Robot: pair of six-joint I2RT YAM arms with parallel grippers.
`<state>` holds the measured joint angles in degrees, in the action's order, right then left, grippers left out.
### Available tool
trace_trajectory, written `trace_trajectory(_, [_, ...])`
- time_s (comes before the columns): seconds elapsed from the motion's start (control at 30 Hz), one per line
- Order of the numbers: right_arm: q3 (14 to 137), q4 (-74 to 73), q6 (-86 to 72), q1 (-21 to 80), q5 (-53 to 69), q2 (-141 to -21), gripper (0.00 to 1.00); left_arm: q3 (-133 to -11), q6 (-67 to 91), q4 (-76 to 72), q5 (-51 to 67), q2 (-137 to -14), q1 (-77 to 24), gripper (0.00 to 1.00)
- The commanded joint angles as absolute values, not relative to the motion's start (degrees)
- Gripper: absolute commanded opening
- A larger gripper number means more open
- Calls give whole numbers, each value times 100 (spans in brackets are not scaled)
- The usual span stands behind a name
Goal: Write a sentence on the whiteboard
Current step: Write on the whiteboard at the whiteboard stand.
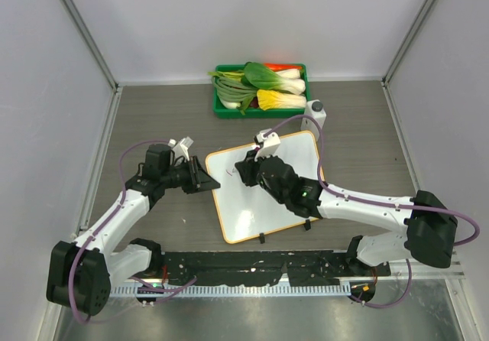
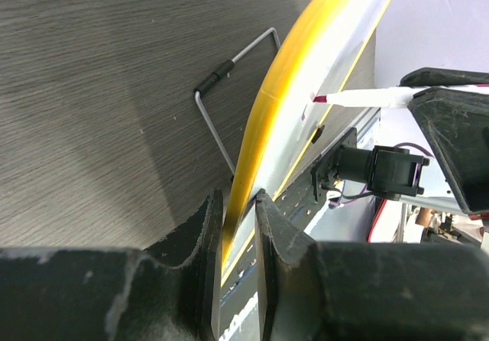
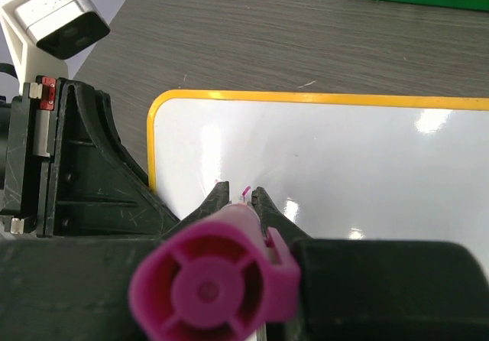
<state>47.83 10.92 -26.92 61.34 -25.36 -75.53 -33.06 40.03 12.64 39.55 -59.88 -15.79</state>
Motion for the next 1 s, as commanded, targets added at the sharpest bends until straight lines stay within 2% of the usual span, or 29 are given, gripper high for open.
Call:
trace_trajectory(0.0, [4685,906,-2760,6135,-2470,-7532,1,-3366,4017,1204,3955,-5994,-1608,8])
trace_trajectory(0.97, [4324,457,-2909,6187,-1951,-7093,1,-3384,3999,1222,3946,-6020,-1617,7])
